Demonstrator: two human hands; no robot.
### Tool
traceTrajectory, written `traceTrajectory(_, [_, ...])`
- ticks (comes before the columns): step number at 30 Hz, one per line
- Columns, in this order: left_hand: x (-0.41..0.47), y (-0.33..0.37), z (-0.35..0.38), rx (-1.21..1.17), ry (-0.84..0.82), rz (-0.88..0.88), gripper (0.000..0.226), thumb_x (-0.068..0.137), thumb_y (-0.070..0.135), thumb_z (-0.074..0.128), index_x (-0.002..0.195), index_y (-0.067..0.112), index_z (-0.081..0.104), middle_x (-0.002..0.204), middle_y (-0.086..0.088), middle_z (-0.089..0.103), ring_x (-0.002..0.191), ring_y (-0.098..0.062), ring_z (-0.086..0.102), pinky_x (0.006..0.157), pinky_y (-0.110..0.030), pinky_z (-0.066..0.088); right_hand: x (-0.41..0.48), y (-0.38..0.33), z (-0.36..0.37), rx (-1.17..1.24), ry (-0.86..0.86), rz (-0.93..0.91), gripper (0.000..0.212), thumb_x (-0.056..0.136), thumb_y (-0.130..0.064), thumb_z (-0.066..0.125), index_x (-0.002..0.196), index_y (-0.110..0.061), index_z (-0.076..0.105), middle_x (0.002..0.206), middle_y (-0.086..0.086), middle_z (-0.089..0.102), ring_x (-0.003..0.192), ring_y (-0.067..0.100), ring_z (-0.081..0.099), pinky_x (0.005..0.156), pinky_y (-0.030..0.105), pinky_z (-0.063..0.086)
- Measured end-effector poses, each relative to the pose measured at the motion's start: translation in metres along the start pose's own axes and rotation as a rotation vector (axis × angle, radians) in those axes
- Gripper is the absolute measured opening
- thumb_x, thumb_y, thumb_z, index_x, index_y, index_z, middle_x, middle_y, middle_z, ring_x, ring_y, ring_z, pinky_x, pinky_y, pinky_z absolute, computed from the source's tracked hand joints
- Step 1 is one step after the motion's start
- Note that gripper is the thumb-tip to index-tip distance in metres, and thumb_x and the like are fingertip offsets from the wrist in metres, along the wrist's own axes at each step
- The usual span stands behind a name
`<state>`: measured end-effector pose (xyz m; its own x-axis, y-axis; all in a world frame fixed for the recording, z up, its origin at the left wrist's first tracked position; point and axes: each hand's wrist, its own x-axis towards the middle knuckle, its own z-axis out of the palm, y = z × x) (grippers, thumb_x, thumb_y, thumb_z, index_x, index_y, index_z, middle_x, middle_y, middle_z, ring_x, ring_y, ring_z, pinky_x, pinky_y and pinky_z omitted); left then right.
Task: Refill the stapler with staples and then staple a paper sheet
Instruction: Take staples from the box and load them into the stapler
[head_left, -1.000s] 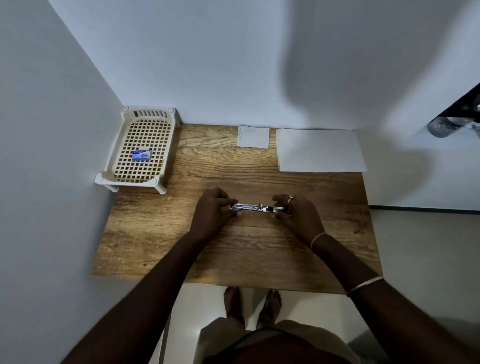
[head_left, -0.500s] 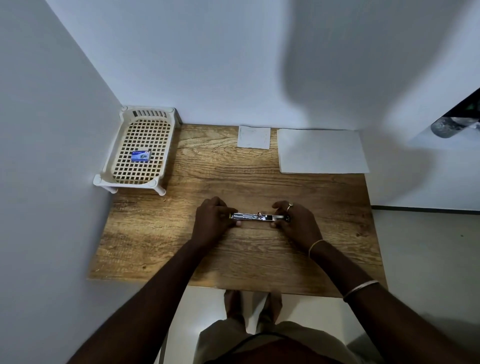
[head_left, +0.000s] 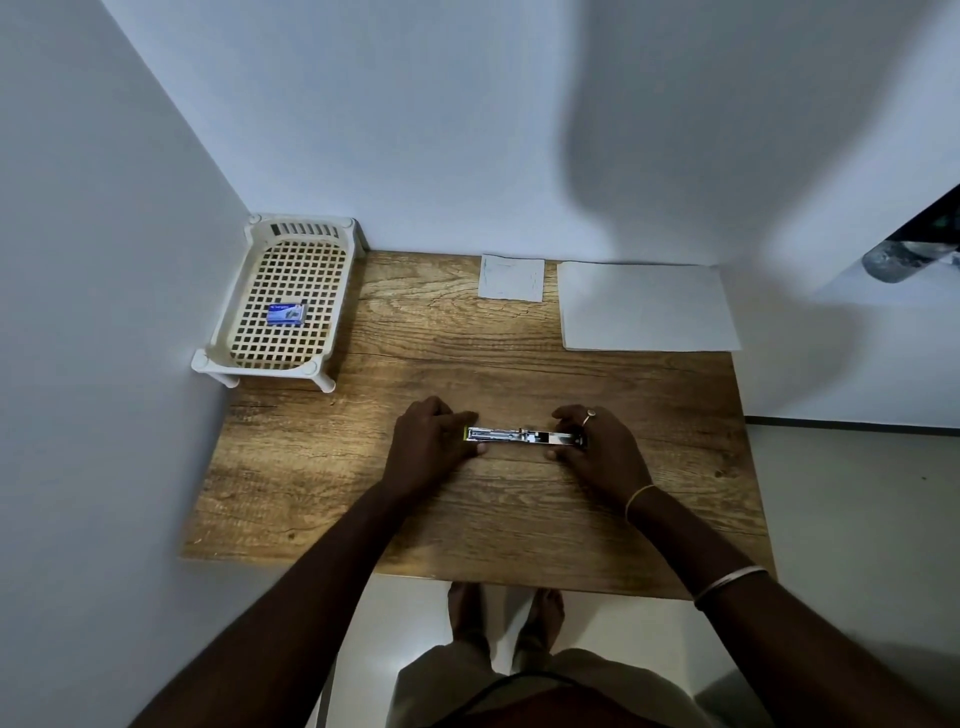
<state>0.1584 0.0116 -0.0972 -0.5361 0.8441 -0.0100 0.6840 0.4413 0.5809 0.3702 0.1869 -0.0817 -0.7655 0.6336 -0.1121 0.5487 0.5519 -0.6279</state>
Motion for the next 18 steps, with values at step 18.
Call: traceTrajectory(18, [0.024, -0.057, -0.154, -0.248, 0.501, -0.197, 0.031, 0.092, 0.017, 0.073, 0.123, 0.014, 0.071, 0.113, 0.001, 0.074, 0.091, -0.013, 0.071, 0.083, -0.033, 0.058, 0.118, -0.176, 0.040, 0.100, 0.063, -0.284, 0.021, 0.088, -0.022, 0.071, 0.109, -0.018, 0.071, 0.110, 0.005, 0.073, 0.108, 0.024, 0.065, 0.093, 0.035, 0.049])
